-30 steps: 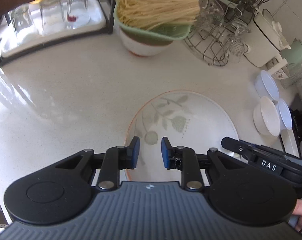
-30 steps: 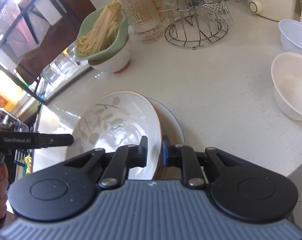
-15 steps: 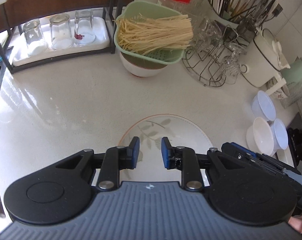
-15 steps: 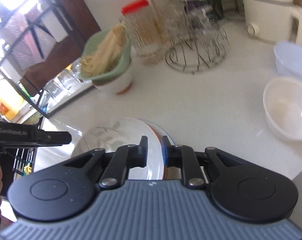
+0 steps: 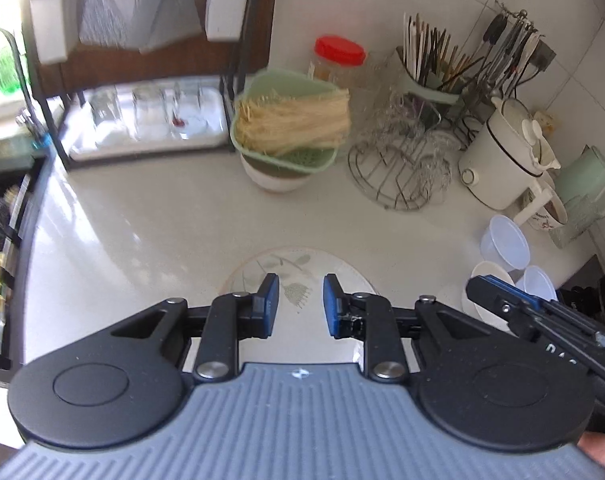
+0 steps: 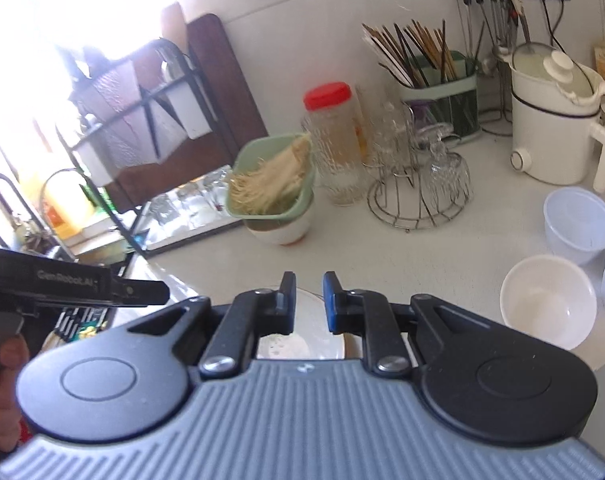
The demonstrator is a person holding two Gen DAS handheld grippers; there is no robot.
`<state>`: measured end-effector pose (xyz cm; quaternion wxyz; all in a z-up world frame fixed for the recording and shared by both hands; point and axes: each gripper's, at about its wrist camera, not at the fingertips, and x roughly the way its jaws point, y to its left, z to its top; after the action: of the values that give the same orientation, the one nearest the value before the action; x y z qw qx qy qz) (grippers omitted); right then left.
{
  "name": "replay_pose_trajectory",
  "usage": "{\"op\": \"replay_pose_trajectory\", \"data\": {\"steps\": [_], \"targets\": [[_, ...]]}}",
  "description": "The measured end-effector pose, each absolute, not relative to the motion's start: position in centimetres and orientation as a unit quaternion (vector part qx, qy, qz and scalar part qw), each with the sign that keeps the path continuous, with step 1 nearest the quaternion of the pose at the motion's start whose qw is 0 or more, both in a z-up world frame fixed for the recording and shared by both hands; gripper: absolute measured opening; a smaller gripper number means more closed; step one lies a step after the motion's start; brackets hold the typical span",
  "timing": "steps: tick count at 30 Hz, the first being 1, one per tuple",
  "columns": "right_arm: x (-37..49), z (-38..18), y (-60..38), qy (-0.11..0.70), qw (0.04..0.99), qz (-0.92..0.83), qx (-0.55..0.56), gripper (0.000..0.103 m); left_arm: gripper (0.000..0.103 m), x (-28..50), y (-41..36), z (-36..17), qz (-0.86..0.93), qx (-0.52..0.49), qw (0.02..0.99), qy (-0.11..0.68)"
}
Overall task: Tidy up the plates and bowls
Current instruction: 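Open both grippers and raise them away from the stacked plates, then move both grippers toward the white ceramic bowl beside the plastic bowls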
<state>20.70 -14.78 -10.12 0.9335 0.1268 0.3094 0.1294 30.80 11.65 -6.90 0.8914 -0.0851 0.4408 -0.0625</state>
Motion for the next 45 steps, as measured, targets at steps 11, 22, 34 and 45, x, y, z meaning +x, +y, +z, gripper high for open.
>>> {"op": "replay_pose_trajectory", "data": {"steps": [11,22,34,45], "targets": [[18.9,-7.4,-17.1,0.290,0.939,0.147,0.116,0.018,0.028,27.7,9.4,-4.6,-0.049,-0.080,0.902,0.422],[20.1,-8.4,-18.2,0.306,0.939,0.111,0.113,0.018,0.029,30.4,9.9,-6.1,-0.067,-0.079,0.901,0.421],[22.9,-8.8,-17.8,0.330,0.939,0.070,0.068,0.019,0.029,33.7,9.4,-8.3,-0.088,-0.093,0.906,0.404],[23.4,-9.0,-17.2,0.347,0.935,0.046,0.048,0.019,0.029,36.7,7.8,-9.5,-0.148,-0.080,0.899,0.405]]}}
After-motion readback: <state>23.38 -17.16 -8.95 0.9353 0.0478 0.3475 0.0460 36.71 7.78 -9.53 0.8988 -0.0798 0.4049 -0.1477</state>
